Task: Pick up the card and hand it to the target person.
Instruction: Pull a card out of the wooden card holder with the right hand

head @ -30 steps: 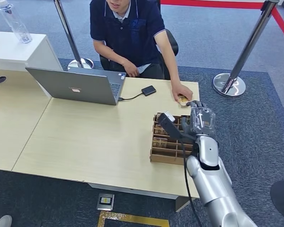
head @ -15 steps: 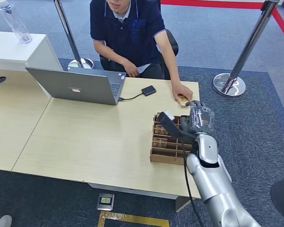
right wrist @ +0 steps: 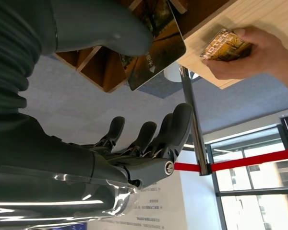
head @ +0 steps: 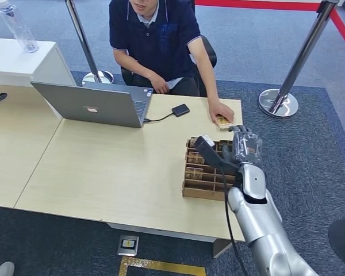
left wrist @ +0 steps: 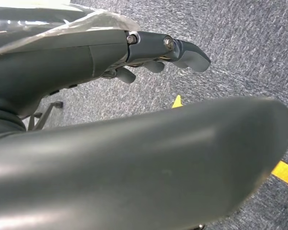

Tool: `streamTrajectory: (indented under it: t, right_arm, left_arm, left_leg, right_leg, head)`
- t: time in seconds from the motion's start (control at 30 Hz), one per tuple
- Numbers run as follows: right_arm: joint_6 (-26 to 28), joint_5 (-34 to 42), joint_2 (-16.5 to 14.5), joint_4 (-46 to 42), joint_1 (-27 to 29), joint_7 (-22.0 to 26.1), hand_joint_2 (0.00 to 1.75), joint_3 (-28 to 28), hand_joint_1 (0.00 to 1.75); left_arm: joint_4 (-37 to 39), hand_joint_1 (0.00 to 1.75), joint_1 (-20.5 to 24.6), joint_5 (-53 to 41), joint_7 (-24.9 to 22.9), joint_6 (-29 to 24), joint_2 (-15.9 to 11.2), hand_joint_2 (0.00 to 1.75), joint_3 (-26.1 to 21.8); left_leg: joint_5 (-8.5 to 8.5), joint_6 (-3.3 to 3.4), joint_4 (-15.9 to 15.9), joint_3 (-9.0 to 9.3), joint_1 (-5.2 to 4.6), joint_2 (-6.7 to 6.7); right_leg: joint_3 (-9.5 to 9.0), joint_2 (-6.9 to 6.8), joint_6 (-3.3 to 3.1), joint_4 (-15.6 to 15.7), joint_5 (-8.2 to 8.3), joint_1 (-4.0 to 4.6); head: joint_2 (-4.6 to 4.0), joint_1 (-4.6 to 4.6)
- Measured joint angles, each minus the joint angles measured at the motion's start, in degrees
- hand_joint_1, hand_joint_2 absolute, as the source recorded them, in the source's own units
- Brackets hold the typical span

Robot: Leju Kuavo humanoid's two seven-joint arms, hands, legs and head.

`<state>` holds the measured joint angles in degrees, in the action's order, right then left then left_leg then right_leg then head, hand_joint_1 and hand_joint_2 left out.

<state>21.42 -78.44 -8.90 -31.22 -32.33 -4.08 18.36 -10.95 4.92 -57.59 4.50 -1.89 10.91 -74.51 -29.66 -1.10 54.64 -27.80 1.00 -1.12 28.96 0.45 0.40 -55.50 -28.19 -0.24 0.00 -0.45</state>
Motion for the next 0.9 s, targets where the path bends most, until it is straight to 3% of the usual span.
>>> streamTrajectory:
  t: [0.1,0.23,0.4,0.53,0.9]
  right_arm:
    - [0.0,-0.05,0.0,0.19,-0.01,-0.03,1.75,-0.07,0.7]
    - [-0.01,-0.1,-0.01,0.36,-0.01,-0.03,1.75,-0.28,1.22]
    - [0.02,-0.16,-0.01,0.36,-0.02,-0.03,1.75,-0.37,1.38]
    - [0.03,-0.18,0.0,0.36,-0.05,-0.03,1.75,-0.37,1.71]
    - [1.36,-1.04,0.01,-0.31,0.21,0.12,1.75,-0.37,1.75]
  left_arm:
    - [0.0,0.0,0.0,0.0,0.0,0.0,0.0,0.0,0.0]
    - [0.0,0.0,0.0,0.0,0.0,-0.01,0.0,0.0,0.0]
    - [0.0,0.0,0.0,0.0,0.0,-0.01,0.0,0.0,0.0]
    - [0.0,0.0,0.0,0.0,0.0,0.0,0.0,0.0,-0.02]
    - [0.0,0.0,-0.01,0.0,0.0,0.01,0.0,0.0,-0.07]
  left_leg:
    - [0.0,0.0,0.0,0.0,0.0,0.0]
    - [0.0,0.0,0.0,0.0,0.0,0.0]
    - [0.0,0.0,0.0,0.0,0.0,0.0]
    - [0.0,0.0,0.0,0.0,0.0,0.0]
    - [0.0,0.0,0.0,0.02,0.0,0.0]
  right_leg:
    - [0.0,0.0,0.0,0.0,0.0,0.0]
    - [0.0,0.0,0.0,0.0,0.0,0.0]
    - [0.0,0.0,0.0,0.0,0.0,0.0]
    - [0.0,0.0,0.0,0.0,0.0,0.0]
    - [-0.01,0.0,0.0,0.0,0.0,0.0]
  head:
    - [0.0,-0.01]
    - [0.0,-0.01]
    - [0.0,-0.01]
    - [0.0,-0.01]
    - [0.0,-0.01]
